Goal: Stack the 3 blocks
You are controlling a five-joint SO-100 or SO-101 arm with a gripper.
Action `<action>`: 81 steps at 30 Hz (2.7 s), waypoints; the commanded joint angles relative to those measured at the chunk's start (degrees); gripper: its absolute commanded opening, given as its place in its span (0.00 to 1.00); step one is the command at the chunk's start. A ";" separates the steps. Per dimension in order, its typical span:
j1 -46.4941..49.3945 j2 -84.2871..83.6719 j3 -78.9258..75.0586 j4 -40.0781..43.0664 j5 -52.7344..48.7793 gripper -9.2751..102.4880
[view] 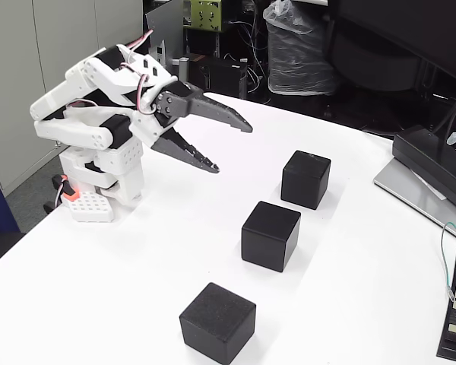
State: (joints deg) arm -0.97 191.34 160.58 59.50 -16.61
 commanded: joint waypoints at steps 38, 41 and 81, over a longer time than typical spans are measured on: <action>-0.35 -71.54 -35.42 0.26 -0.18 0.35; -0.35 -74.44 -36.91 0.00 -0.18 0.35; -0.35 -102.39 -50.98 -0.62 -0.09 0.13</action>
State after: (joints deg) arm -1.05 90.26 109.34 59.33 -16.70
